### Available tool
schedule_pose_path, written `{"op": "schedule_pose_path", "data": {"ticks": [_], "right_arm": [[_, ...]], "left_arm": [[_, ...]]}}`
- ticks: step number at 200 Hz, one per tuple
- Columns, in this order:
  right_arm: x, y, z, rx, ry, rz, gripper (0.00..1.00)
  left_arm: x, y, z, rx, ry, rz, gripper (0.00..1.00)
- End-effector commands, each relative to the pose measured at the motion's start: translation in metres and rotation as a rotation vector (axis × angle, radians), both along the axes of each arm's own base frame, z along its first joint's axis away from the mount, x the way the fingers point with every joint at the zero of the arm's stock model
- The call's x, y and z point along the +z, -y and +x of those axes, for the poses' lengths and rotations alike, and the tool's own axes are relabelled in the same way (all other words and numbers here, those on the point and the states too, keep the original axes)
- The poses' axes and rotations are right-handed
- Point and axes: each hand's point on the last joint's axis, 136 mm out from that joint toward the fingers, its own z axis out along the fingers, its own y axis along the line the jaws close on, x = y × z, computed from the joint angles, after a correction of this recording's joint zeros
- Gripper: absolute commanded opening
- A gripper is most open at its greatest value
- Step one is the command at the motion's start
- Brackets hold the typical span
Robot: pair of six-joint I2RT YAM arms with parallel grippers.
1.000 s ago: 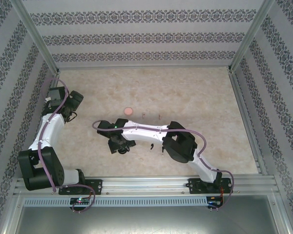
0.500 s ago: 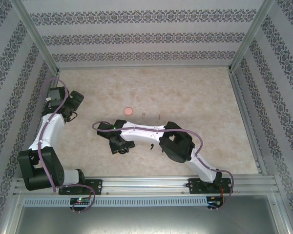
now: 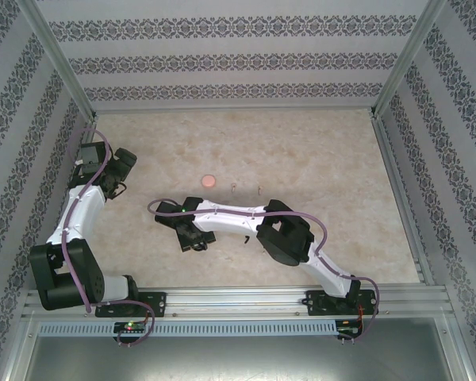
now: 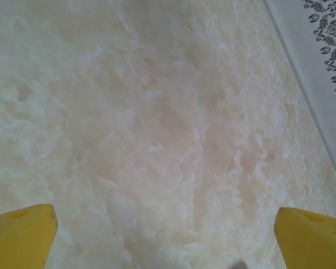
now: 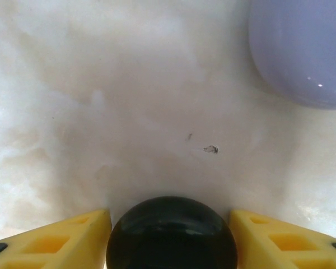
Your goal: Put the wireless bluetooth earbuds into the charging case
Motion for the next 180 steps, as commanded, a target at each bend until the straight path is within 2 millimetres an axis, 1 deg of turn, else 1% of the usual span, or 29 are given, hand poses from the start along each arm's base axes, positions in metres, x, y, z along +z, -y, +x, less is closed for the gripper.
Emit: {"op": "schedule_pose_path", "data": {"ticks": [1,15,31,61,79,94,114,122,127,129,143,160,180], "right_arm": [[-0.004,0.003,-0.013,0.003,-0.017,-0.039,0.53],[0.001,0.003,-0.012,0.0,-0.009,-0.027,0.46],[0.011,0.002,-0.009,-0.005,0.011,-0.008,0.42],[0.042,0.005,0.0,-0.011,0.071,0.041,0.41],[0.062,0.012,0.011,-0.031,0.109,0.084,0.41],[0.077,0.023,0.023,-0.059,0.143,0.124,0.41],[0.098,0.039,0.046,-0.11,0.189,0.183,0.41],[0.107,0.048,0.057,-0.134,0.21,0.199,0.4],[0.112,0.054,0.064,-0.15,0.223,0.21,0.41],[0.115,0.056,0.067,-0.157,0.228,0.214,0.41],[0.128,0.068,0.087,-0.207,0.249,0.265,0.41],[0.14,0.082,0.113,-0.295,0.249,0.348,0.41],[0.151,0.091,0.145,-0.425,0.226,0.482,0.4]], "left_arm": [[-0.005,0.001,-0.003,0.011,0.0,-0.034,0.99],[-0.007,0.003,-0.003,0.012,-0.001,-0.051,0.99],[-0.006,0.008,-0.001,0.002,0.009,-0.08,0.99],[-0.007,0.022,0.004,-0.025,0.031,-0.162,0.99],[-0.006,0.032,0.006,-0.067,0.044,-0.182,0.99],[-0.001,0.041,0.007,-0.114,0.065,-0.171,0.99],[0.01,0.058,0.01,-0.198,0.137,-0.147,0.99],[0.017,0.065,0.012,-0.233,0.185,-0.147,0.99],[0.019,0.071,0.013,-0.26,0.215,-0.154,0.99],[0.017,0.073,0.012,-0.27,0.219,-0.16,1.0],[0.026,0.085,0.012,-0.327,0.305,-0.171,0.99],[0.038,0.1,0.007,-0.405,0.41,-0.18,0.99],[0.045,0.115,-0.004,-0.467,0.501,-0.175,0.99]]}}
